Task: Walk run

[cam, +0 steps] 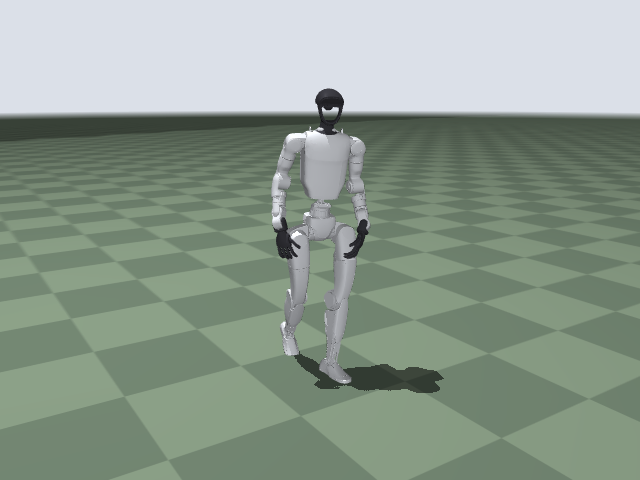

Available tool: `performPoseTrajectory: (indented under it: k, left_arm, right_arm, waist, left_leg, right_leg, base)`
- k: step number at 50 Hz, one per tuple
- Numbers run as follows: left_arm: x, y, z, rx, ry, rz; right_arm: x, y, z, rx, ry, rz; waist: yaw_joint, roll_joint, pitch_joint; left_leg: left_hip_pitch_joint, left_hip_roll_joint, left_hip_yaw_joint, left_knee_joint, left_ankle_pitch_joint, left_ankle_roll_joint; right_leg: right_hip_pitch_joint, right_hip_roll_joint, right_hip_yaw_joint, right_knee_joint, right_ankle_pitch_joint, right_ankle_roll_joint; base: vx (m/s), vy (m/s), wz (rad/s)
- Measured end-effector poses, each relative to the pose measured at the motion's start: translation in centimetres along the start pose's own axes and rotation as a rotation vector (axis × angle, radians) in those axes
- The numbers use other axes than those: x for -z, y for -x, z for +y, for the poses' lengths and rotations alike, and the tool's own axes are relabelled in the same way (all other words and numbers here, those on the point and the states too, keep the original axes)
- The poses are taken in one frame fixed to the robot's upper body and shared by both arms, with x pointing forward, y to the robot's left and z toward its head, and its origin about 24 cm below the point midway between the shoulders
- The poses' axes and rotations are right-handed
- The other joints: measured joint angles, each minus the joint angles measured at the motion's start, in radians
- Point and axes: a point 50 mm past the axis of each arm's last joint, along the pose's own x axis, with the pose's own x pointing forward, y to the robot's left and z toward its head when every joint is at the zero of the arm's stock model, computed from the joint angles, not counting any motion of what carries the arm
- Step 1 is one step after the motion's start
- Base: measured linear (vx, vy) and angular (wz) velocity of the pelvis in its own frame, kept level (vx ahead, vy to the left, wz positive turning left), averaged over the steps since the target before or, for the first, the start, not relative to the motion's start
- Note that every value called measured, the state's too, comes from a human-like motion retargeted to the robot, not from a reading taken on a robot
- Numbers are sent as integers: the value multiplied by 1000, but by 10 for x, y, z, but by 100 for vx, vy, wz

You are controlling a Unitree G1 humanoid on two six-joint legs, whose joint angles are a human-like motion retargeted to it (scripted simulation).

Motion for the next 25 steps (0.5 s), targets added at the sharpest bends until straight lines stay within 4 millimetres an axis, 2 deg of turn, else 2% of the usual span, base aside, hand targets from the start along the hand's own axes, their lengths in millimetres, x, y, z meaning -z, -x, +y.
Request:
performPoseTrajectory:
  k: [3, 5, 10, 12, 15, 21, 25]
  left_arm:
    - [2, 4, 8, 3, -76, 25]
    - [6, 4, 5, 43, -88, 49]
    - [12, -2, -7, 86, -30, 97]
    - [13, -2, -11, 78, -34, 97]
    - [16, -3, -16, 69, -38, 95]
    - [22, -3, -21, 99, 1, 127]
    - [23, -3, -19, 112, -26, 151]
  right_arm:
    - [-9, 2, -19, 84, 166, -16]
    - [-14, 4, -27, 139, 227, -27]
    - [-23, 5, -26, 210, 63, -126]
    - [-26, 6, -26, 241, 24, -169]
    - [-30, 9, -28, 286, 5, -215]
    - [-30, 9, -28, 271, -4, -214]
    - [-27, 7, -26, 264, -33, -192]
  waist:
    - [8, 39, 13]
    - [6, 67, 21]
    - [-77, 111, 45]
    - [-103, 106, 47]
    - [-133, 81, 51]
    - [-192, 43, 72]
    - [-214, 43, 69]
  left_leg:
    - [49, 44, 15, 17, -60, -1]
    - [79, 57, 23, 22, -89, 8]
    - [156, 39, -43, 17, -135, 23]
    - [185, 13, -57, 13, -153, 30]
    - [241, -36, -65, 3, -181, 40]
    - [366, -97, -103, -8, -236, 40]
    - [427, -107, -138, 3, -268, 33]
  right_leg:
    - [-99, 51, 57, 208, 102, 30]
    - [-161, 66, 72, 297, 2, 4]
    - [-307, 9, 11, 289, -259, -94]
    - [-346, -37, -10, 189, -292, -74]
    - [-394, -82, -4, 12, -286, -56]
    - [-484, -114, 22, -284, -298, -20]
    - [-507, -144, -88, -419, -285, 91]
  base:
    - [62, -1, -58]
    - [69, 5, -39]
    - [58, 3, 59]
    - [50, -2, 52]
    - [60, -5, 39]
    - [58, -9, 54]
    - [78, -19, 66]
